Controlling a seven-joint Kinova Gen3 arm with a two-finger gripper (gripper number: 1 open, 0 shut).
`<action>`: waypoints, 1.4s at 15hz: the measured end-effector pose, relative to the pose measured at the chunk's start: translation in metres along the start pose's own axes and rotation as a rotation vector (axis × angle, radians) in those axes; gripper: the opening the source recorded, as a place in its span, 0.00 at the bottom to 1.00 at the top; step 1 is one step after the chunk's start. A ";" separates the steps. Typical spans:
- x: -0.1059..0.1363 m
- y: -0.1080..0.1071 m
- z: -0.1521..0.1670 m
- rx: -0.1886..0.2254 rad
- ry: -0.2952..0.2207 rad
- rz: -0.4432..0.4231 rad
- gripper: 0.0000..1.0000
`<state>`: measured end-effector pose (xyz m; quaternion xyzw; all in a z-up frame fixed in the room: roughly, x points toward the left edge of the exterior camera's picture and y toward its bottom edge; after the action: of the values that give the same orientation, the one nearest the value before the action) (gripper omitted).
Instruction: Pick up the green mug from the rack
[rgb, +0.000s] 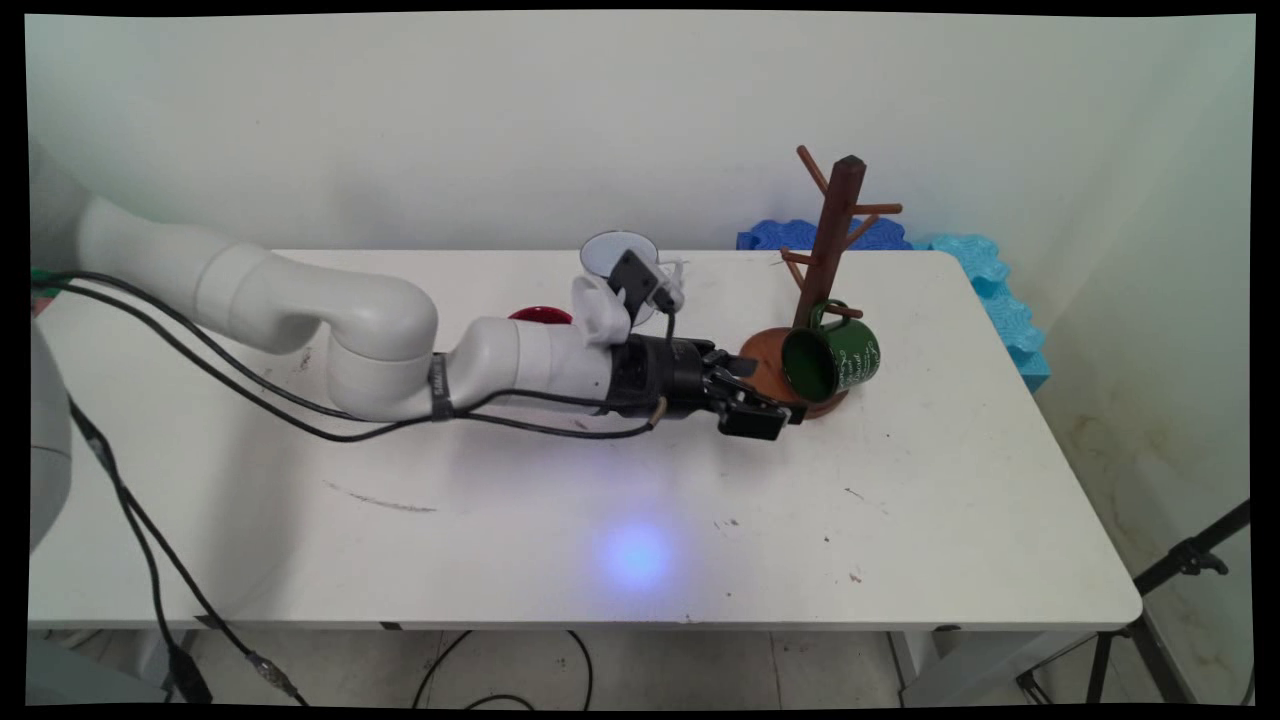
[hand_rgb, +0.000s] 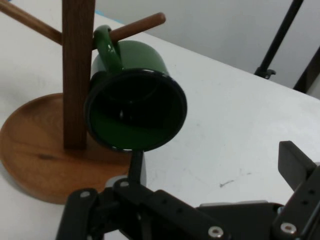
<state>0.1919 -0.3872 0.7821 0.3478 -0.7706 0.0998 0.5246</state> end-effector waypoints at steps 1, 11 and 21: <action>-0.003 0.000 0.004 0.009 0.004 0.002 1.00; -0.012 0.001 0.046 0.038 0.068 0.056 1.00; -0.019 -0.004 0.094 0.066 0.091 0.086 1.00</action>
<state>0.1284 -0.4308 0.7245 0.3266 -0.7567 0.1633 0.5424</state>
